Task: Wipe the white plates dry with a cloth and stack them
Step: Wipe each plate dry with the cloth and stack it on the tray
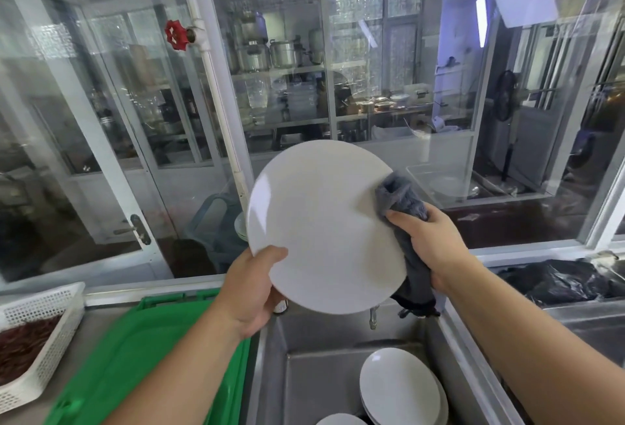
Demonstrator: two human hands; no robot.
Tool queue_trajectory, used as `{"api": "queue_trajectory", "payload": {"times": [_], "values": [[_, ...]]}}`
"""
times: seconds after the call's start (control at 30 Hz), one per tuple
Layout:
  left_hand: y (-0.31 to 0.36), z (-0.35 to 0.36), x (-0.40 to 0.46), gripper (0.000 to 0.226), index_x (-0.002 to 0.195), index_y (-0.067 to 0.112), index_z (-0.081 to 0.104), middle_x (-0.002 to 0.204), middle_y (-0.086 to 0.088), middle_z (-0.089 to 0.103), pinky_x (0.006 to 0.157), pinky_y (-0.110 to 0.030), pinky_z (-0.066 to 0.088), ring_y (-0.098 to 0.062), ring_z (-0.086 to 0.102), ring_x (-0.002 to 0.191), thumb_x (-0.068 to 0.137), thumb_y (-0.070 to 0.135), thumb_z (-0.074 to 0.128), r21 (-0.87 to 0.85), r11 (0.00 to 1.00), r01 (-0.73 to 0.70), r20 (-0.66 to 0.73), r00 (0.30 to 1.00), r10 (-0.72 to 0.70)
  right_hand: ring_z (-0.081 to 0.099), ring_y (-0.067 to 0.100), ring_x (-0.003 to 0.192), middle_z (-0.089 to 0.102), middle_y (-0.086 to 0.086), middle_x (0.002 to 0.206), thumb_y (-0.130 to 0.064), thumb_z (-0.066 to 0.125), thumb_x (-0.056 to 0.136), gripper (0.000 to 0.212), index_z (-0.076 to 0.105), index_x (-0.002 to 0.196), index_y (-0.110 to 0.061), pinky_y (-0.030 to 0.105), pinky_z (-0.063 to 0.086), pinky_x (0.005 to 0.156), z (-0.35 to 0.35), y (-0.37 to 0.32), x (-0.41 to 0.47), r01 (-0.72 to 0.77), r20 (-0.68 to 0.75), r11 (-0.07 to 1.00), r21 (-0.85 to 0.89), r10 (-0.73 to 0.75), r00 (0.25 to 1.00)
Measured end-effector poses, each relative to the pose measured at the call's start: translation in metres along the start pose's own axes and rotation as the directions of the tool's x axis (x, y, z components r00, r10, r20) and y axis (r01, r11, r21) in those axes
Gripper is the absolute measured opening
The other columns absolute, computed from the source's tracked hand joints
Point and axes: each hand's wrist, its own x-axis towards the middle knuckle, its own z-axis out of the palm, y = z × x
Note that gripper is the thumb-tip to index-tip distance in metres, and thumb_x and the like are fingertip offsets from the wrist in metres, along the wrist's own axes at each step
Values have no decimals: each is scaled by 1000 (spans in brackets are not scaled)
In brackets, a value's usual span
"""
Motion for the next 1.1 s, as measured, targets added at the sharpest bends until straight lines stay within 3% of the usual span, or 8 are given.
{"api": "queue_trajectory", "payload": {"times": [0.13,0.3,0.4,0.6,0.67,0.73,0.9,1.1], "values": [[-9,8,-6,27,111,13,73,96,-6,83,59,-32,59,-22,79,80,102,0,51,-27,999,-42,-90,995,39,75,18,84,75,-6,97,-37,85,83,38,63,113,-33,35,60,67,8,-4,2,16,-119,988,-153,-35,992],[-20,17,-12,30,108,12,74,99,-6,83,68,-34,61,-20,79,85,101,-4,50,-74,994,-77,-138,988,66,60,15,87,62,-19,92,-46,69,93,22,57,107,-34,33,44,72,16,11,-10,88,-132,872,-482,-172,976],[-27,20,-10,26,112,8,72,104,-9,82,79,-37,57,-25,75,97,101,-3,52,-113,990,-82,-208,976,58,58,19,95,59,-20,92,-44,64,97,23,56,116,-34,37,45,84,20,21,-19,85,-127,845,-528,-178,976],[-40,36,-1,23,112,14,68,95,5,82,59,-24,58,-15,75,90,101,1,54,-132,984,-123,-291,954,80,59,23,109,62,-7,112,-31,59,102,22,50,122,-29,34,40,85,42,44,-39,38,-112,861,-507,-110,988],[-42,39,1,23,110,18,69,94,8,82,55,-22,56,-14,75,88,101,3,54,-104,987,-120,-289,954,85,42,29,145,51,5,150,-27,53,107,40,44,145,-18,39,38,111,48,50,-46,57,-66,821,-568,-114,991],[-43,39,1,25,111,19,70,95,8,82,53,-21,55,-13,76,85,102,4,53,-104,988,-118,-290,953,83,7,25,162,17,4,174,-29,45,111,56,28,162,-13,38,13,129,50,51,-53,85,-20,749,-657,-130,991],[-40,43,-2,32,119,19,70,110,-6,81,60,-28,57,-25,75,97,101,2,50,-103,991,-88,-246,968,60,1,16,162,16,-3,175,-39,32,112,59,23,166,-18,34,-2,130,54,44,-60,286,226,458,-842,-182,957],[-35,39,-8,54,104,19,84,107,-13,81,69,-35,63,-23,78,93,94,-11,40,-144,988,-51,-93,995,38,-2,-9,153,11,-18,171,-34,36,110,59,21,167,-27,9,-7,120,53,19,-61,546,531,478,-688,-181,828]]}}
